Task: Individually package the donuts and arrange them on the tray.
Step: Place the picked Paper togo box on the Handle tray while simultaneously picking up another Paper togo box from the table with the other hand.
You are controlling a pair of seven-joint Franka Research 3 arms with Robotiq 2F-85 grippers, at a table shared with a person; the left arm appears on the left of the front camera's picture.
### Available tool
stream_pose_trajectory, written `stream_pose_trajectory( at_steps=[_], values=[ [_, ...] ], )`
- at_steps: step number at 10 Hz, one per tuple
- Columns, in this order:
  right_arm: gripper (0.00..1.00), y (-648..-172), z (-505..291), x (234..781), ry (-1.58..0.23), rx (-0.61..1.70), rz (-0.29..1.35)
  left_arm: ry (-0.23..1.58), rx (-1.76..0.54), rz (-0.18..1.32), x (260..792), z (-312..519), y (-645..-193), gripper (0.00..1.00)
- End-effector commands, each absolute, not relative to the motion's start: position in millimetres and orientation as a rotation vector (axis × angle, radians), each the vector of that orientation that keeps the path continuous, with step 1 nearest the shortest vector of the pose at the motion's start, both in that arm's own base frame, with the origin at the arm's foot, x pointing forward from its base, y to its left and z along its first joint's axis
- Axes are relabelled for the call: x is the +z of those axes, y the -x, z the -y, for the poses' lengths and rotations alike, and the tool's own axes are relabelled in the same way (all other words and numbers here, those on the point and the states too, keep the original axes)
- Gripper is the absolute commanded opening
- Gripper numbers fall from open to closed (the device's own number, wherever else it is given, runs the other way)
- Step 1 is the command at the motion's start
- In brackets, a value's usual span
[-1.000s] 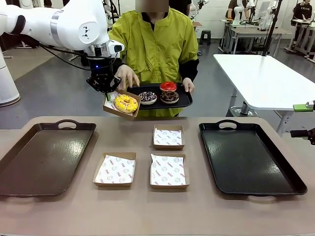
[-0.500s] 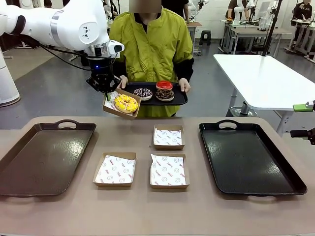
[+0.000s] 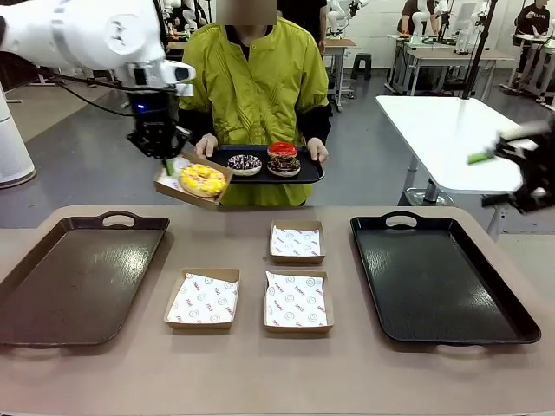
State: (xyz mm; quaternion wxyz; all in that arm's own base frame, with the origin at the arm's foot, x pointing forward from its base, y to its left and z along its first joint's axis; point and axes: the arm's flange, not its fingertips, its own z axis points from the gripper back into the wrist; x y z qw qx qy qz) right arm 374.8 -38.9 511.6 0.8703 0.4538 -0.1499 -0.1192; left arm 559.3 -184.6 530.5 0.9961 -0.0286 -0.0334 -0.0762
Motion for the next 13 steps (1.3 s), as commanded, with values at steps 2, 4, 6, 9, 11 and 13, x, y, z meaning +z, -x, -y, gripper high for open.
stream_pose_trajectory(
  at_steps=[2,4,6,9,11,13],
  values=[
    [1.00,-420,-57,535,-0.647,-0.243,0.235,0.060,-0.102,0.034,524,120,-491,0.01],
    [1.00,-438,-121,526,-0.458,-0.195,0.219,0.070,-0.048,0.040,514,90,-456,0.01],
    [1.00,-440,-173,496,-0.282,-0.130,0.209,0.067,-0.009,0.061,498,66,-427,0.01],
    [1.00,-432,-202,479,-0.235,-0.077,0.178,0.068,0.026,0.063,478,48,-421,0.01],
    [1.00,-430,-195,471,-0.245,-0.079,0.184,0.039,0.016,0.031,489,56,-422,0.01],
    [1.00,-430,-195,471,-0.245,-0.079,0.184,0.039,0.016,0.031,489,56,-422,0.01]
  ],
)
